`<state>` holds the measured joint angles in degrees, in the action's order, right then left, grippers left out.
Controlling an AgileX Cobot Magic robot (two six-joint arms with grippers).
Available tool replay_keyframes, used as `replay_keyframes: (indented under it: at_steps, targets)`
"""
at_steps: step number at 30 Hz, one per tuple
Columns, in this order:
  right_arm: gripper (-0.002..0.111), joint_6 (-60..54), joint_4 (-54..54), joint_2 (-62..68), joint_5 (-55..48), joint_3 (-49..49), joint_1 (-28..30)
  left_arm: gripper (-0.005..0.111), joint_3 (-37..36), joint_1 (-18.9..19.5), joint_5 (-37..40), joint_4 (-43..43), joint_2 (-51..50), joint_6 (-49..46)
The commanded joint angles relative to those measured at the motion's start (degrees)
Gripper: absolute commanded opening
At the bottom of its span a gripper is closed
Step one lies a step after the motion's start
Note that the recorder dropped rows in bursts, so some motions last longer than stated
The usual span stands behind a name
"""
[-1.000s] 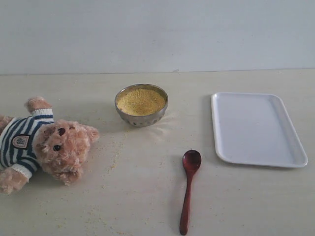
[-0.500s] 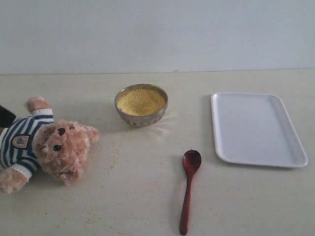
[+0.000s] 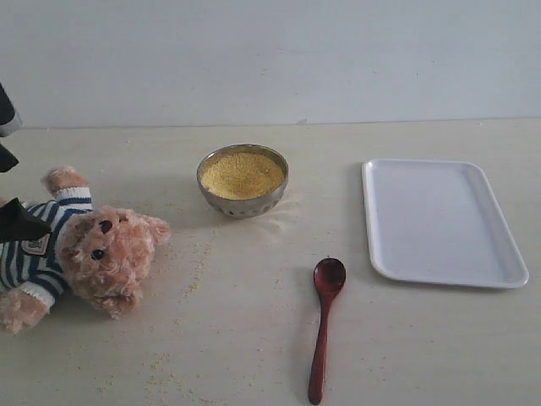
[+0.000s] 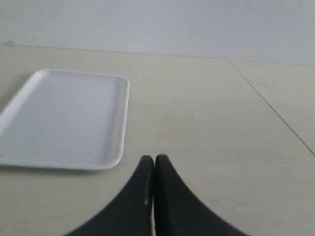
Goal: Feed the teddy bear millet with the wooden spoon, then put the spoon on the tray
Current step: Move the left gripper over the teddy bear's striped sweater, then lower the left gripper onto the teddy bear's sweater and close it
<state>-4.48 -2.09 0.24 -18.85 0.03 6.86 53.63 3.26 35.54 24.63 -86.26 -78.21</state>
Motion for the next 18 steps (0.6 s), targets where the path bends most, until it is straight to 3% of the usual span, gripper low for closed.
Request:
replay_keyframes:
  at_steps: [1, 5, 11, 15, 17, 18]
  targets:
    - [0.001, -0.38, 0.11, -0.24, 0.43, -0.03, -0.07, 0.11, 0.41, 0.03, 0.22, -0.27, 0.04, -1.52]
    - [0.001, -0.38, 0.11, -0.24, 0.43, -0.03, -0.07, 0.11, 0.41, 0.03, 2.15, -2.52, -0.42, -1.79]
    - [0.001, -0.38, 0.11, -0.24, 0.43, -0.03, -0.07, 0.11, 0.41, 0.14, 4.52, -29.67, -2.41, -7.07]
    - [0.001, -0.38, 0.11, -0.24, 0.43, -0.03, -0.07, 0.11, 0.41, 0.14, 1.27, -29.96, -5.09, -6.07]
    - [0.001, -0.38, 0.11, -0.24, 0.43, -0.03, -0.07, 0.11, 0.29, 0.14, -2.53, -25.94, -5.21, -2.22]
    - [0.001, -0.38, 0.11, -0.24, 0.43, -0.03, -0.07, 0.11, 0.7, 0.14, -6.78, -20.03, -5.21, 3.08]
